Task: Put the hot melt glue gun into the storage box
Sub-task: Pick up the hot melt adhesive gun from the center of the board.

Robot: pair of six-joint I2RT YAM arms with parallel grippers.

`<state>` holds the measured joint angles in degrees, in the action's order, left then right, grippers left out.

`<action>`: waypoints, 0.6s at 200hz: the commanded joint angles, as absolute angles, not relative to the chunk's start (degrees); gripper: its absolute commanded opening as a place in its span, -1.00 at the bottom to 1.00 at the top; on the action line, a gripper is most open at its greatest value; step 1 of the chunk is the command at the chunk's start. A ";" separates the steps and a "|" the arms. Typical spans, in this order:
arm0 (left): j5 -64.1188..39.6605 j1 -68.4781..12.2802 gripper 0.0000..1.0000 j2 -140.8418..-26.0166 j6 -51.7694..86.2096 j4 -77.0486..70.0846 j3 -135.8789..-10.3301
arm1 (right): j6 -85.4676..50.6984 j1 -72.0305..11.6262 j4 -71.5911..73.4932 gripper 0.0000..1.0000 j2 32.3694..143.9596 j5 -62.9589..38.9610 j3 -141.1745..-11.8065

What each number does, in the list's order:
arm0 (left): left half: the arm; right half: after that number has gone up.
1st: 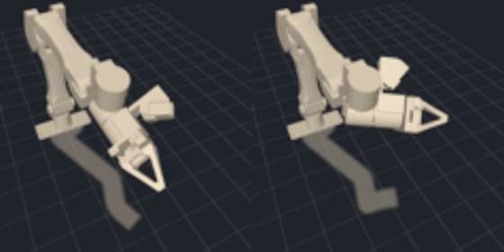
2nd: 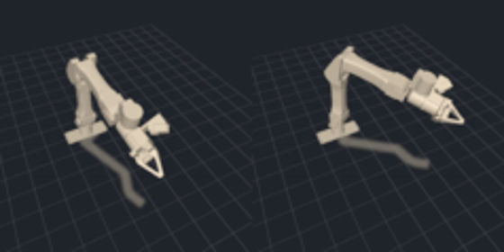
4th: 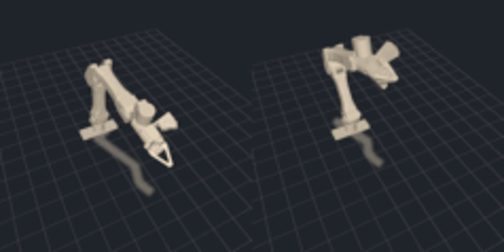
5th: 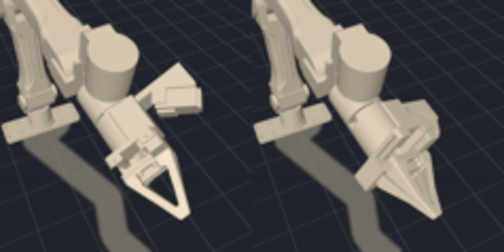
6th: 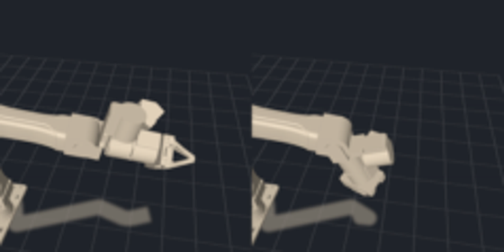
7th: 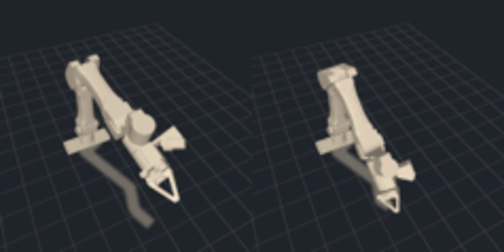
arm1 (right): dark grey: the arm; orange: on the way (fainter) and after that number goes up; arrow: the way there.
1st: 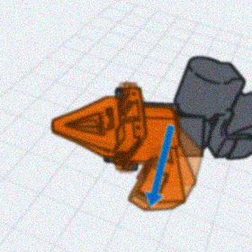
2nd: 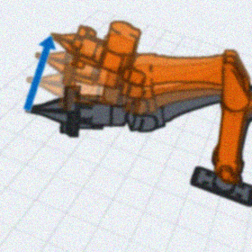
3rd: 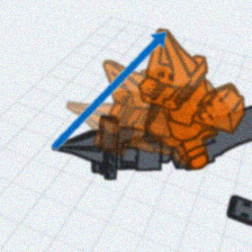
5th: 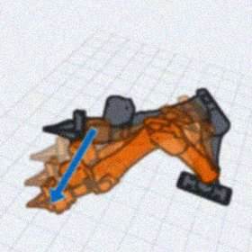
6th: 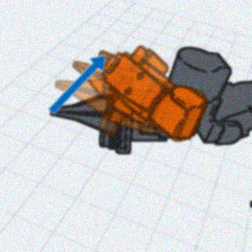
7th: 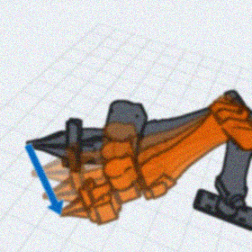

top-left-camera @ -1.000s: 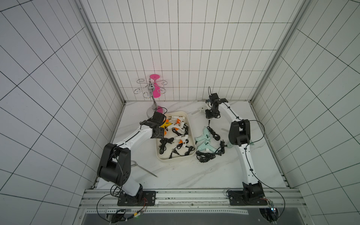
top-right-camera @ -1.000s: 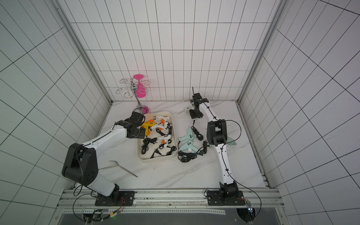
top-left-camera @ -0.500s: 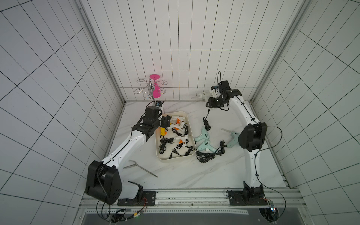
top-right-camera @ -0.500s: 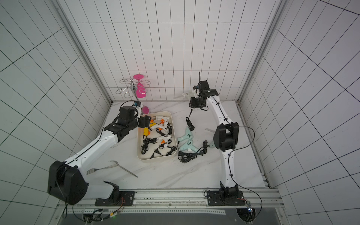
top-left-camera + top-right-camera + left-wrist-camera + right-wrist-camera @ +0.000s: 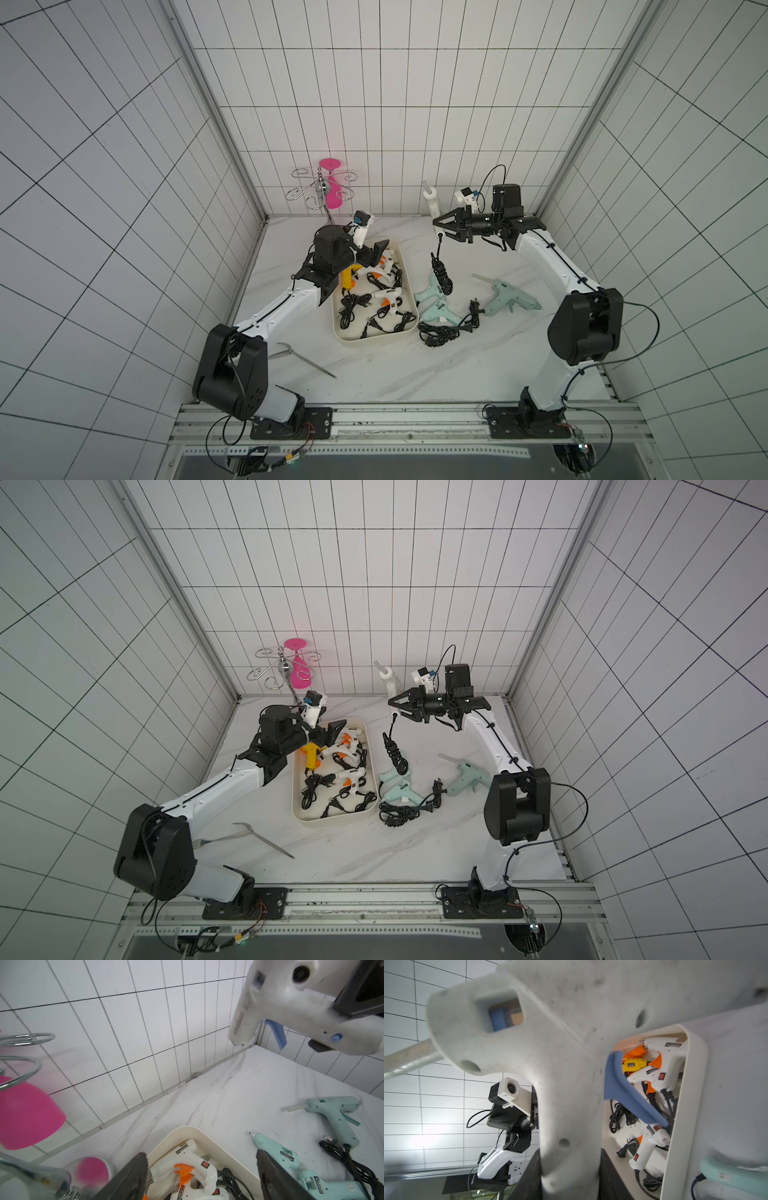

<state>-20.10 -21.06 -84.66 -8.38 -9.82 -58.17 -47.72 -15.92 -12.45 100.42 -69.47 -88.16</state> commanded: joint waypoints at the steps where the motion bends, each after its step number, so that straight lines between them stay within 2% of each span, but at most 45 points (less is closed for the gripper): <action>1: -28.02 -22.68 0.65 -86.66 -13.39 -13.88 -60.37 | -65.60 -17.31 15.59 -0.78 93.30 -80.82 -81.63; 51: -31.69 -26.35 0.65 -90.85 -14.28 -20.15 -61.76 | -65.37 -21.99 15.43 -0.81 89.11 -83.99 -76.05; 72: -31.45 -27.56 0.65 -93.46 -15.10 -21.72 -64.16 | -60.74 -23.56 9.01 -0.80 88.42 -84.72 -76.86; 89: -27.12 -28.29 0.65 -94.72 -15.25 -25.24 -64.98 | -56.72 -23.99 2.76 -0.80 88.10 -84.78 -77.39; 120: -18.06 -29.18 0.65 -95.60 -18.01 -28.58 -65.52 | -56.10 -24.17 1.28 -0.80 87.29 -84.81 -76.31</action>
